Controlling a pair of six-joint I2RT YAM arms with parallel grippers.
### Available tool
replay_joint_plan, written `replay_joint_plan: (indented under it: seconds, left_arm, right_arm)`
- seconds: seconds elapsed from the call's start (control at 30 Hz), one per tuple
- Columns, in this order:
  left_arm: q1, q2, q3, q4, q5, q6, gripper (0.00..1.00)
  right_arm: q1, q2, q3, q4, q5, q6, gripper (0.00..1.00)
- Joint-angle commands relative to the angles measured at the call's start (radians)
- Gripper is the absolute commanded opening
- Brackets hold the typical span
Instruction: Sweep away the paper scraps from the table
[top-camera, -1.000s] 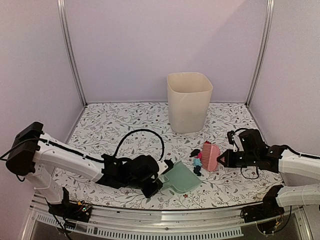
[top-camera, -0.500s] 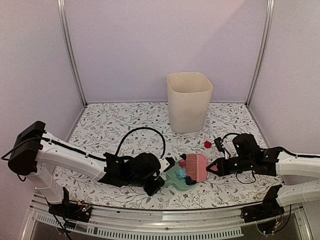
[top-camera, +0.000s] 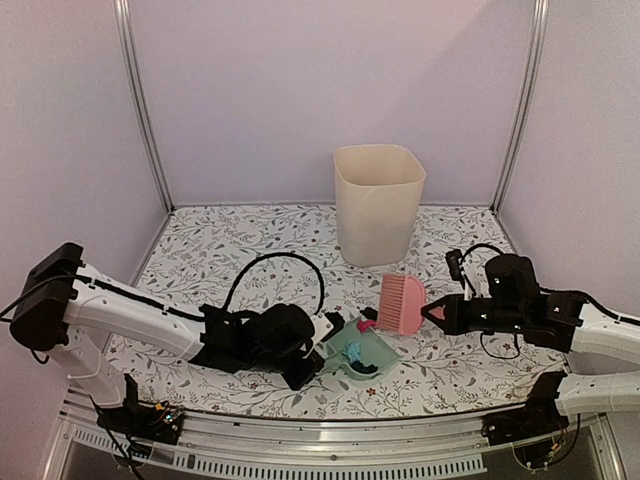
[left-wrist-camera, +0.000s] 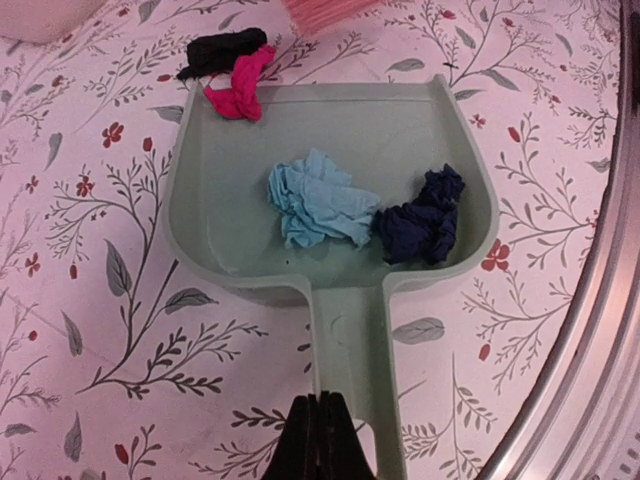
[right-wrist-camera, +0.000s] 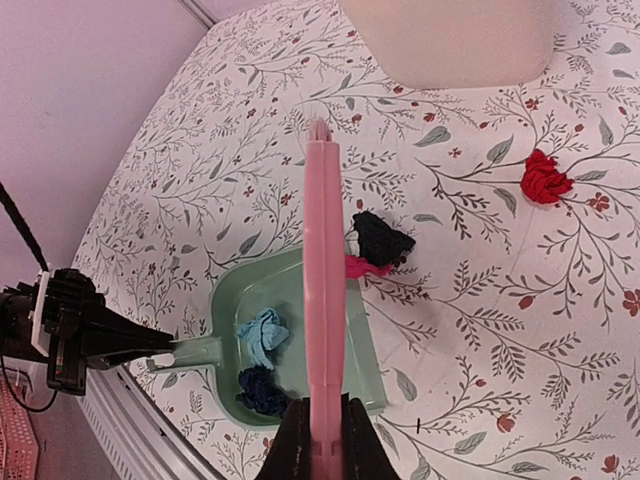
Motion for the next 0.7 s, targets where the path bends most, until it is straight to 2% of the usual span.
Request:
replay_joint_plan:
  seconds: [0.0,0.1,0.2,0.37,0.67]
  left_arm:
    - [0.035,-0.07,-0.047,-0.01,-0.017,-0.002,0.0]
    - [0.042,-0.094,-0.069,-0.008,-0.017,-0.01,0.0]
    - [0.052,-0.098,-0.081,-0.001,-0.011,-0.018,0.0]
    - [0.074,-0.09,-0.088,0.006,-0.001,-0.02,0.0]
    - [0.096,-0.068,-0.088,0.026,0.012,-0.011,0.0]
  right_arm:
    - [0.003,0.028,0.002,0.132,0.239,0.006,0.0]
    - [0.002,0.094,-0.004,0.26,0.33,-0.005,0.0]
    - [-0.006,0.2,0.03,0.335,0.319,-0.062,0.0]
    - [-0.063,0.353,0.084,0.381,0.195,-0.191,0.0]
    - [-0.092,0.497,0.101,0.374,-0.014,-0.223,0.0]
